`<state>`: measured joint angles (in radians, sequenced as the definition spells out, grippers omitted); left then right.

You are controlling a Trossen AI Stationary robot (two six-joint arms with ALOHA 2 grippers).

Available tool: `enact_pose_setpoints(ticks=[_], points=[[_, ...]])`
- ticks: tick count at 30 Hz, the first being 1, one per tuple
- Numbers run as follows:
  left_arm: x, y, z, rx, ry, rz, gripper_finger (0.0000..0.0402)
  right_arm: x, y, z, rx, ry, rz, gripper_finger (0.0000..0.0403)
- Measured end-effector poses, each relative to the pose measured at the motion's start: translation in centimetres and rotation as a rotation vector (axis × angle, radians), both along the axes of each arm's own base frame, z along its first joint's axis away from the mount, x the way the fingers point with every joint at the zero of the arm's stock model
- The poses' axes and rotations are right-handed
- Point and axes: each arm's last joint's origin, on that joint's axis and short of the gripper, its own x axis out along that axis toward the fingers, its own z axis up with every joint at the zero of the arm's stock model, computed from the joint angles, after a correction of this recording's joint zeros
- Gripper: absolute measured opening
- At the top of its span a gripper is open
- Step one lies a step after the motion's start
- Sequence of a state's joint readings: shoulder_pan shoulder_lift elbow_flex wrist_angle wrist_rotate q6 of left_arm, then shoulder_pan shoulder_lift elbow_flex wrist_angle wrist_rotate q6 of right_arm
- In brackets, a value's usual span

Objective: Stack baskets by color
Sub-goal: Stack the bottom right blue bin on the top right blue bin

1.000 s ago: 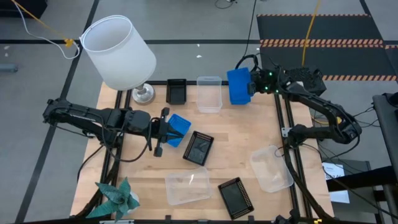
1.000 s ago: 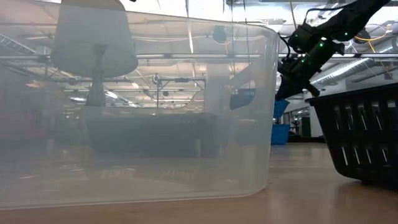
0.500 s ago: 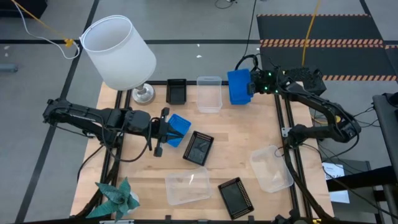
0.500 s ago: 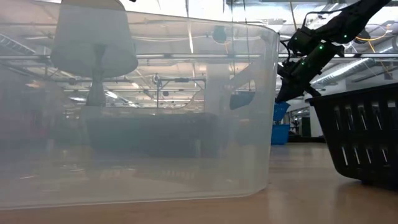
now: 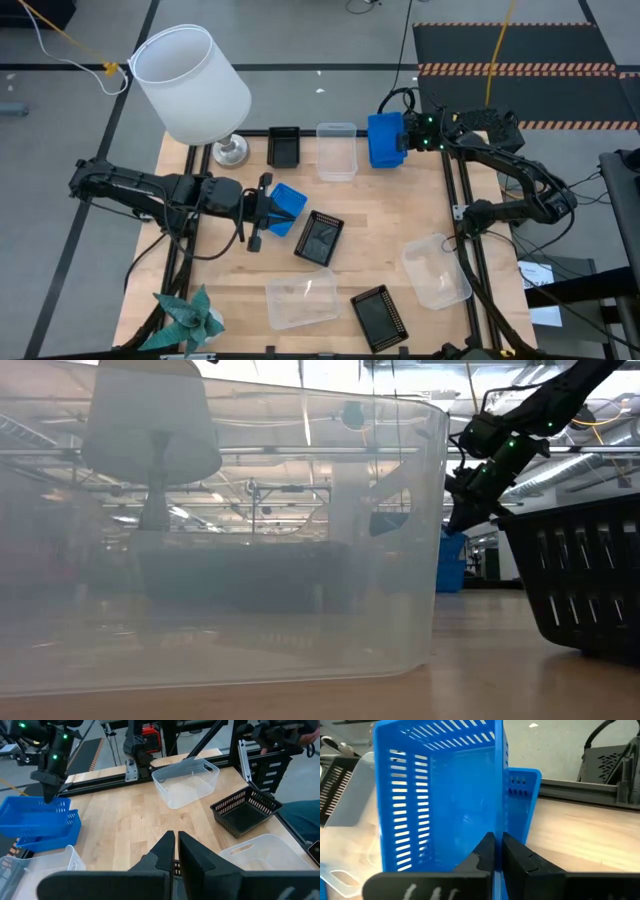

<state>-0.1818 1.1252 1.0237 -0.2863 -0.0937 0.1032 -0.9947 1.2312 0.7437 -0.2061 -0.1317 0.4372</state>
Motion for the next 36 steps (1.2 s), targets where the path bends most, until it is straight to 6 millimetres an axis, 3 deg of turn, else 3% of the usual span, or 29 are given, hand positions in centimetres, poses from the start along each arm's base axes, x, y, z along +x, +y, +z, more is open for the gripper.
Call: enact_pose_setpoints(ticks=[29, 36], points=[[0.00, 0.01, 0.00, 0.000, 0.000, 0.000, 0.0026, -0.05, 0.13, -0.14, 0.023, 0.004, -0.009, 0.0014], [0.00, 0.01, 0.00, 0.000, 0.000, 0.000, 0.0026, -0.08, 0.19, -0.21, 0.022, 0.020, 0.005, 0.0056]])
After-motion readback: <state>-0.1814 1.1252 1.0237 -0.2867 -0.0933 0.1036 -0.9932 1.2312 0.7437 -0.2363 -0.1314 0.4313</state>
